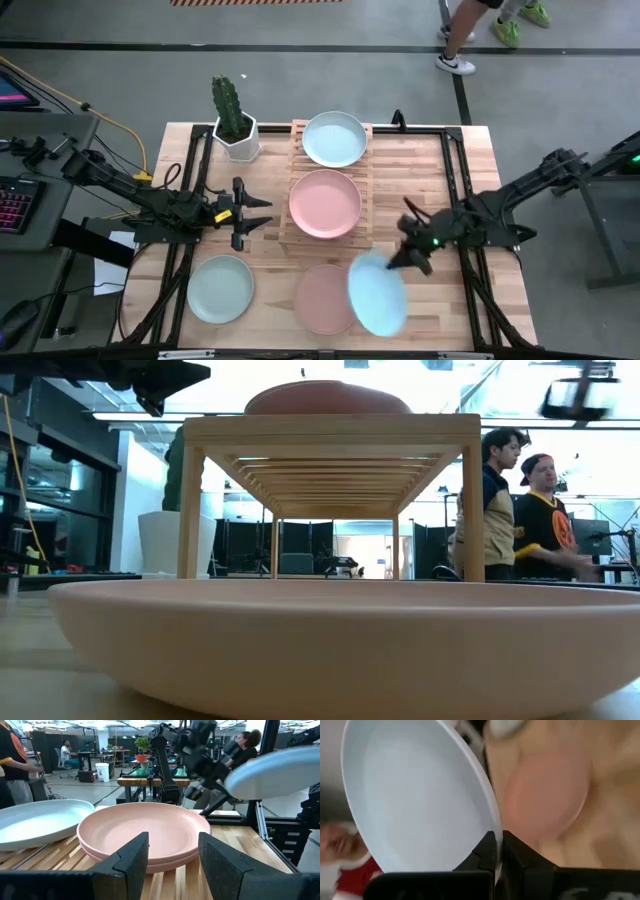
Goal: Place and stack plates onto a shelf
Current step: Stack the white plate on the gray plate on the shelf
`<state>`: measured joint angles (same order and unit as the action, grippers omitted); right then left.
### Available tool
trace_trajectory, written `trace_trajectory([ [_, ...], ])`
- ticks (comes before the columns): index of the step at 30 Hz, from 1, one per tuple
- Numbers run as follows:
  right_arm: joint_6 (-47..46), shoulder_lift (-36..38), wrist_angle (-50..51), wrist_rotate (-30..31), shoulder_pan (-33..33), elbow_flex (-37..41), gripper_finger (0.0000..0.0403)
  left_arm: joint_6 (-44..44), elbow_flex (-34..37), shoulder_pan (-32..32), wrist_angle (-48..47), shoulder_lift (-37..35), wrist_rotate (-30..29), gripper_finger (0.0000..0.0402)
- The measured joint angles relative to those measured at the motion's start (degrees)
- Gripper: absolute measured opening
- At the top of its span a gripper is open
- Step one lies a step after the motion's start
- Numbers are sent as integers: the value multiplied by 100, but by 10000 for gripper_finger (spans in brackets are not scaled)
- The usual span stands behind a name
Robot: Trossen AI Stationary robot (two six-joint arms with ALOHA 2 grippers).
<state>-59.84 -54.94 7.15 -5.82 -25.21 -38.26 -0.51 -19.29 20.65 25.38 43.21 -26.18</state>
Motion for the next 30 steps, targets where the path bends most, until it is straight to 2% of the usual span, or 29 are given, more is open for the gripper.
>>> trace_trajectory([
  [5,924,-156,661,472,919,-762,0,-79,0,1,121,1,-8,161],
  [11,2005,-487,1609,1804,2045,-2138,0,-61,0,0,126,1,-8,161],
  [13,2378,-599,1631,2021,2416,-2558,0,-22,0,-1,127,1,-8,161],
  [19,3053,-935,1736,2087,3647,-3331,0,31,0,1,151,1,-7,161],
  [25,3147,-1465,1717,2217,4724,-3383,0,31,0,-1,152,1,-1,161],
  [30,3141,-2116,1391,2005,5268,-3381,0,31,0,1,152,1,1,161],
])
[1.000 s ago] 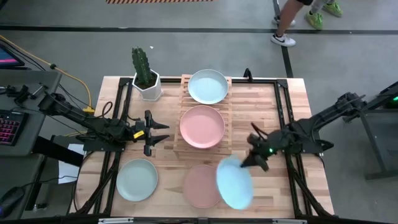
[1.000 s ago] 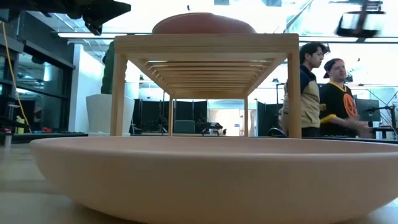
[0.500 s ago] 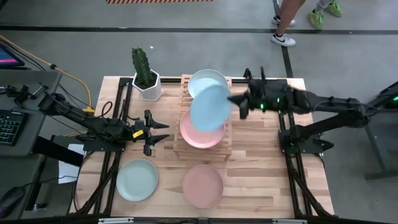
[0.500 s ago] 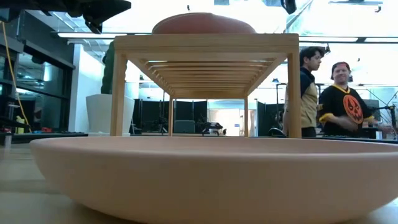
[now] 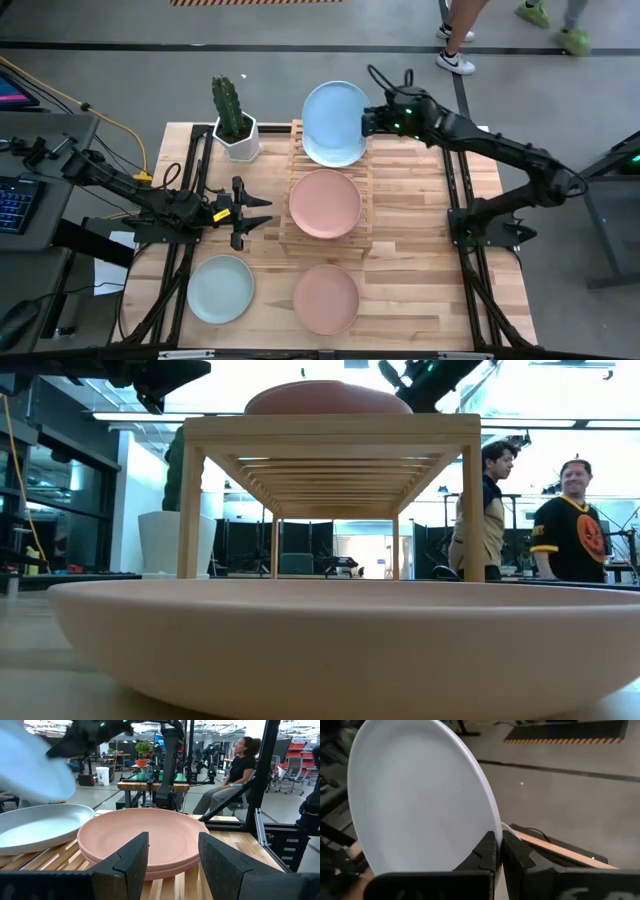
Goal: Place and stack plates onto a shelf
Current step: Stack the white plate on the gray plate on the shelf
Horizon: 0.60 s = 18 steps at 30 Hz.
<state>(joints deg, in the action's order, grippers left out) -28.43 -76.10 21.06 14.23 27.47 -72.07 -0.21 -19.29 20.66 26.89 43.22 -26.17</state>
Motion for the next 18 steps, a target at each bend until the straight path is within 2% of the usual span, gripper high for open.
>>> trace_trajectory([
  [7,-106,-631,-110,-360,323,4,0,2,0,3,-13,-1,13,161],
  [12,-109,-672,-71,-400,417,4,0,17,0,3,-91,0,13,161],
  [18,-117,-568,349,-764,535,3,0,20,0,3,-161,0,13,161],
])
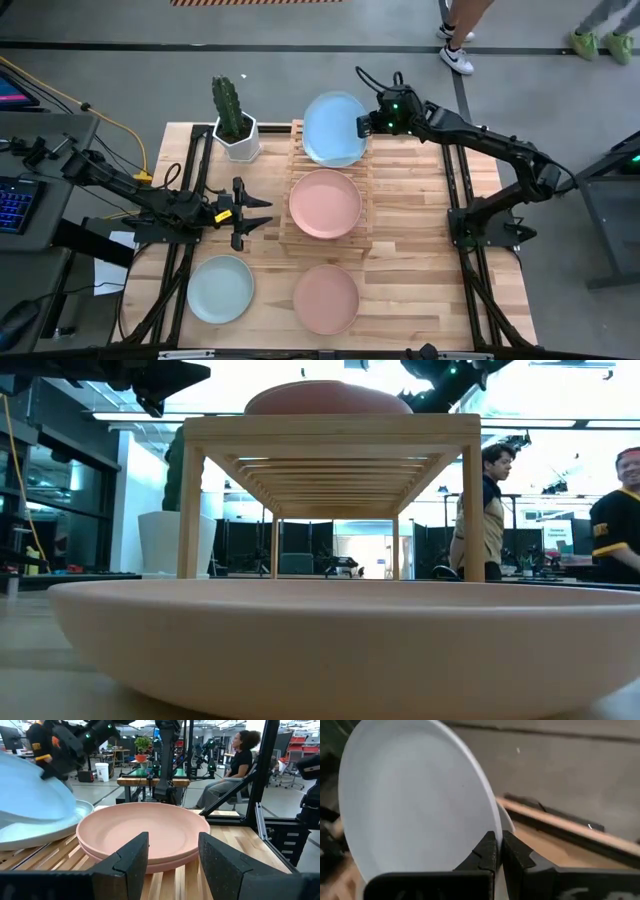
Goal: Place and stack plates onto a shelf
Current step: Stack the white plate on the gray plate on the shelf
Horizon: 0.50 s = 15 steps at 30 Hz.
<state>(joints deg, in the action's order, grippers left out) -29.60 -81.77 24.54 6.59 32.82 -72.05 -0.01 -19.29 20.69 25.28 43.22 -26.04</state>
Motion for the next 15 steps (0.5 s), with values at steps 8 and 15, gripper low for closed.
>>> trace_trajectory([
  [8,10,8,272,-403,19,2,0,0,1,-2,14,0,-2,161],
  [15,122,8,286,-464,19,2,0,46,0,-2,17,-1,-2,161],
])
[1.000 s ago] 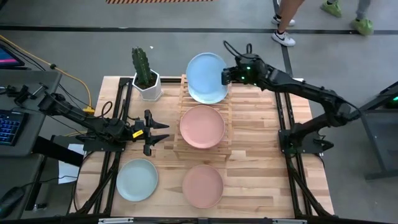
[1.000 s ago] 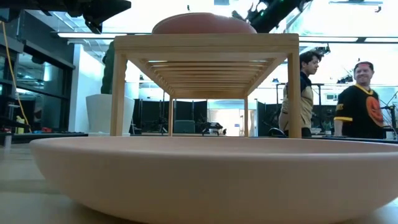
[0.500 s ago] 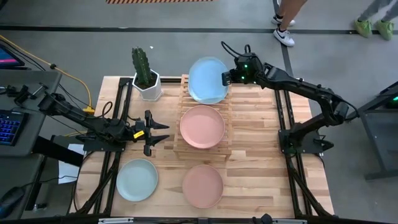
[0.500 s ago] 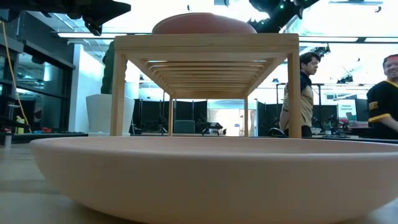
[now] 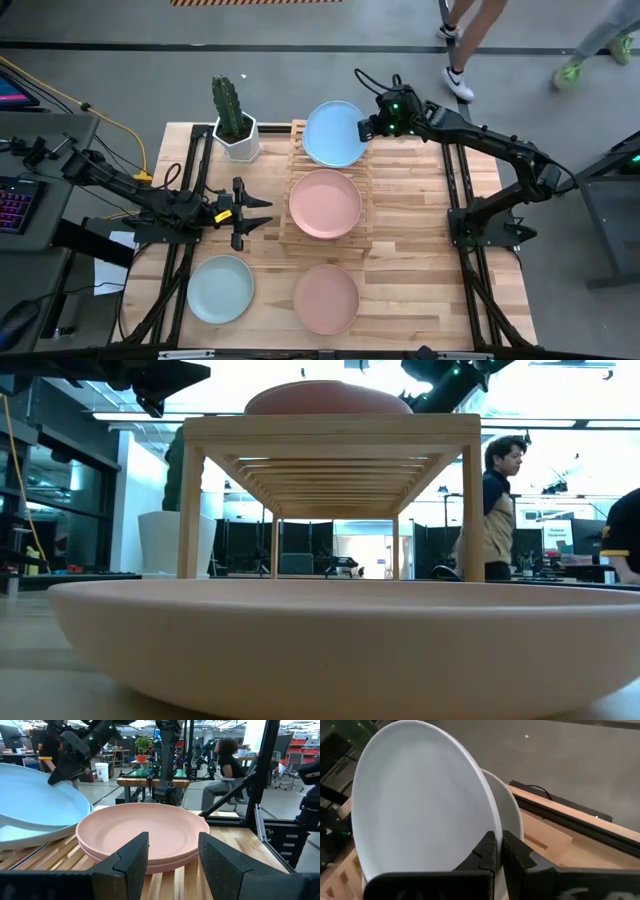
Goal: Place and stack plates onto a shelf
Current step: Stack the white plate on the gray plate on the shelf
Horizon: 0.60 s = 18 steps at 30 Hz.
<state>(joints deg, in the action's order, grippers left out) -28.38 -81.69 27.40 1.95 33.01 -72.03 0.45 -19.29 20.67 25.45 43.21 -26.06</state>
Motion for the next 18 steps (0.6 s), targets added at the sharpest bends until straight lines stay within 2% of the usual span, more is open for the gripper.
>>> trace_trajectory([
  [9,140,0,2,-163,0,0,8,2,1,0,-1,-1,0,161],
  [12,154,0,2,-163,0,0,30,44,0,0,-1,1,0,161],
  [18,343,2,24,-165,-2,0,101,46,1,0,-2,-1,0,161],
])
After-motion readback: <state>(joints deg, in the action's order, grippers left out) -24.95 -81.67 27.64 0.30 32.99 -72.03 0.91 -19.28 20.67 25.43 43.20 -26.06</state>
